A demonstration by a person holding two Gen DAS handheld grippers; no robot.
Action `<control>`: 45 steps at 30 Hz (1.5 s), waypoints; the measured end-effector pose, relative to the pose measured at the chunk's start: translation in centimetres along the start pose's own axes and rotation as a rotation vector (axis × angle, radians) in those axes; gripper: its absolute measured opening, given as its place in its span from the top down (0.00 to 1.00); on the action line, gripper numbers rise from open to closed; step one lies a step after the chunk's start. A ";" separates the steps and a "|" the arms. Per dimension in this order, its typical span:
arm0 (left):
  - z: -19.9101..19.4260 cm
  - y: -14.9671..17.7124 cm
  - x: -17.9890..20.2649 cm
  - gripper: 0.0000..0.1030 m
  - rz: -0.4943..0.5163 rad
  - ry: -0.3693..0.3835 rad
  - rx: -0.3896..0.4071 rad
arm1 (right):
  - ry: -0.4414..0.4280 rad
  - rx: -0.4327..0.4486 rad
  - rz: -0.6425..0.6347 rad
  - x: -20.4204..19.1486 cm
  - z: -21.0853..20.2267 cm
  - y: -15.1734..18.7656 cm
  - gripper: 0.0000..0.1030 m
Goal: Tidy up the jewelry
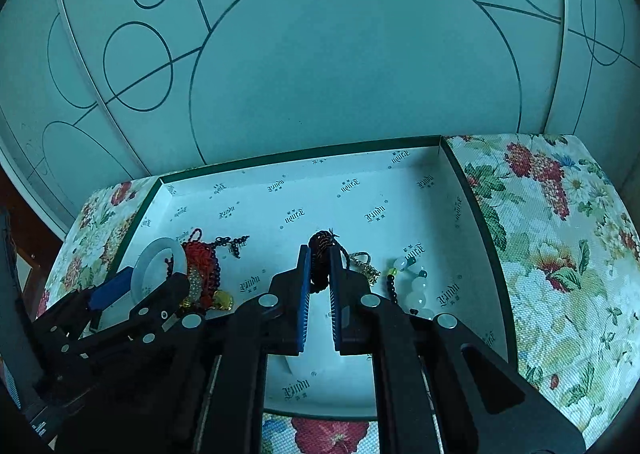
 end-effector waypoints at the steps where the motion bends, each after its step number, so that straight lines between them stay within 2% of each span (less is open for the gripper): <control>1: 0.3 0.1 -0.1 0.32 0.001 -0.001 -0.009 | 0.005 -0.005 0.001 0.1 0.4 0.0 0.91; 4: 1.0 0.3 -0.5 0.32 -0.007 -0.013 -0.020 | 0.005 -0.020 0.010 0.4 1.2 0.2 0.87; 5: 1.1 0.3 -0.6 0.32 -0.011 -0.014 -0.016 | 0.004 -0.022 0.014 0.4 1.4 0.3 0.80; 7: 1.1 0.2 -0.8 0.25 -0.011 -0.018 -0.007 | 0.008 -0.019 0.020 0.5 1.4 0.4 0.70; 15: 0.0 -0.2 -0.4 0.22 0.000 -0.001 0.013 | 0.002 -0.015 0.031 0.5 0.6 0.8 0.68; 18: -0.6 -0.2 -0.2 0.21 0.003 0.003 0.019 | 0.004 -0.003 0.033 0.3 -0.2 0.7 0.61; 31: -4.3 0.9 -0.7 0.20 -0.011 -0.010 0.051 | 0.031 0.027 0.016 -0.9 -4.1 1.5 0.60; 45: -10.5 4.2 -2.0 0.20 -0.045 -0.050 0.063 | 0.059 0.015 0.005 -2.7 -9.7 4.3 0.54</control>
Point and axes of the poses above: each gripper's, at about its wrist camera, not at the fingertips, and z roughly the way its jaws point, x to its right, y to its underside, the point moved 8 cm from there along z, roughly the way its jaws point, and after that the axes turned 8 degrees about -z, right-handed, at the moved point
